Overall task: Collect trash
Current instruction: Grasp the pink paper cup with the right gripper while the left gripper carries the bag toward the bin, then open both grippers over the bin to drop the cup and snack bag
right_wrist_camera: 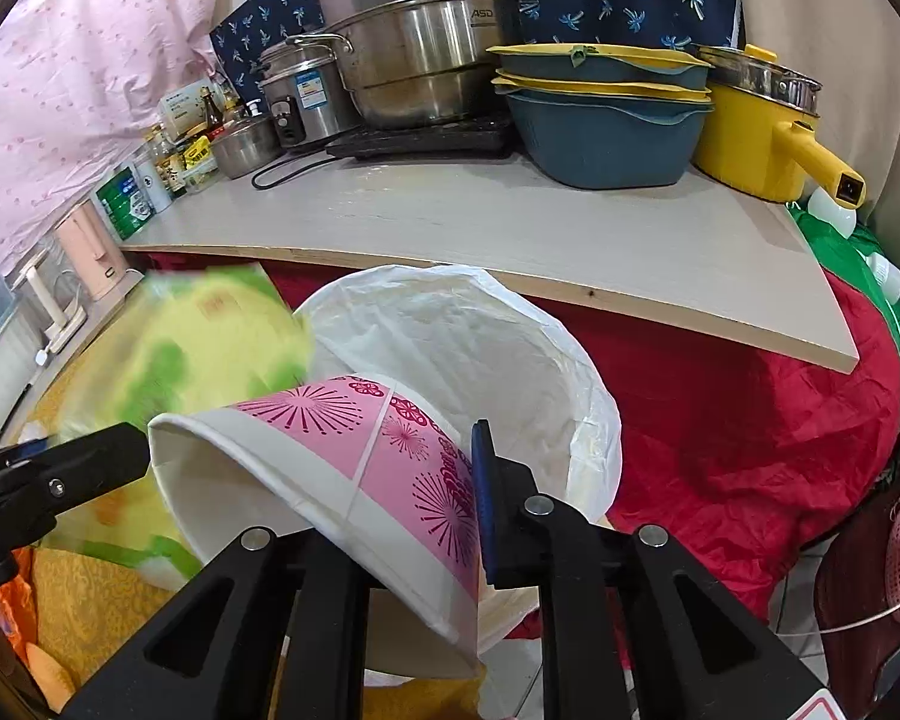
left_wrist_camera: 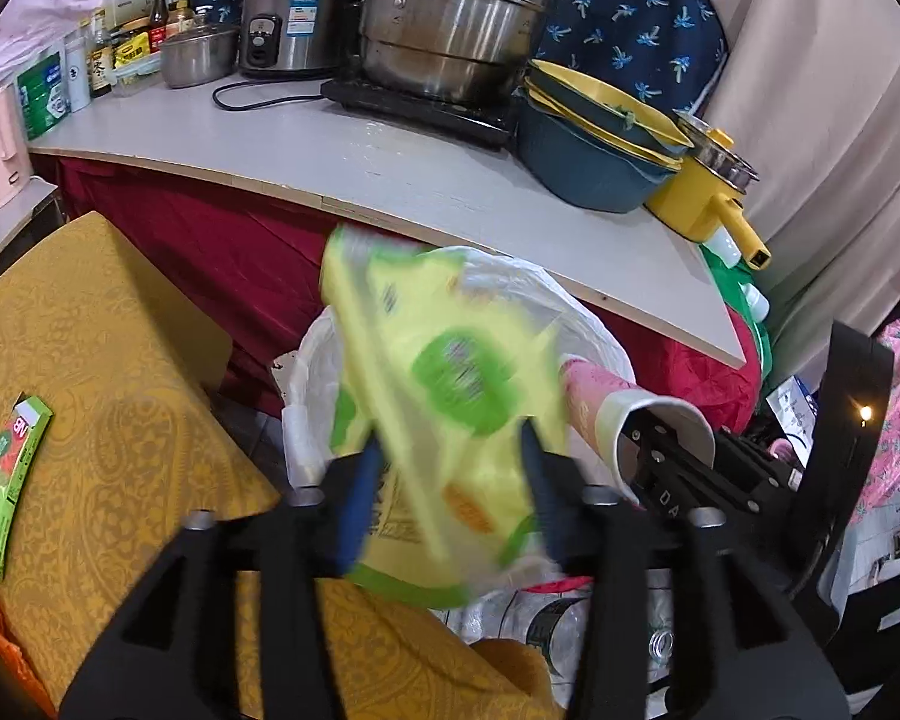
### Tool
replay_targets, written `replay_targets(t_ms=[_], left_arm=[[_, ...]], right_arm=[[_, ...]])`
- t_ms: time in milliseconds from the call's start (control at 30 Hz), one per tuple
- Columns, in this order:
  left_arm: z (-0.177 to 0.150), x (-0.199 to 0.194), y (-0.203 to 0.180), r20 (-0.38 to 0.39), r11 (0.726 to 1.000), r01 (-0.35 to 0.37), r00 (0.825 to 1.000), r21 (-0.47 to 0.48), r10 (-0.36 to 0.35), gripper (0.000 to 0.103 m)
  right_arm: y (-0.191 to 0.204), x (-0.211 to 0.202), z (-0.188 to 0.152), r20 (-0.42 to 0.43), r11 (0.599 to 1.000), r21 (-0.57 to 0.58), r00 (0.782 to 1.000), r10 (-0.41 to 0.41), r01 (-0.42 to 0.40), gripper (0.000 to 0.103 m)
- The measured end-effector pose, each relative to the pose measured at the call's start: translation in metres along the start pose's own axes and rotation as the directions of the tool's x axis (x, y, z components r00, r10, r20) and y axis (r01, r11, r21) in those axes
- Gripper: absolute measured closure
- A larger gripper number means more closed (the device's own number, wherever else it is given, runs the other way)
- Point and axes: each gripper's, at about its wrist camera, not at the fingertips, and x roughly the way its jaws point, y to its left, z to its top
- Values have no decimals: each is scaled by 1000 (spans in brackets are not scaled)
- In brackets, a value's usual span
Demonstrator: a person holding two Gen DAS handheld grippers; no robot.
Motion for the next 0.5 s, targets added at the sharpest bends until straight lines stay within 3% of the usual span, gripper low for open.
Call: replay_targets(t_ms=[133, 300, 500], left_arm=[[6, -1, 6, 19, 999, -7, 1000, -31, 7, 45], [7, -11, 19, 39, 998, -28, 999, -61, 30, 45], [5, -27, 32, 63, 996, -34, 997, -87, 40, 45]], right_arm=[[3, 12, 0, -13, 1000, -11, 1000, -3, 2, 85], [11, 20, -2, -18, 1000, -19, 1000, 0, 0, 64], [19, 18, -5, -16, 1000, -24, 1000, 6, -7, 61]])
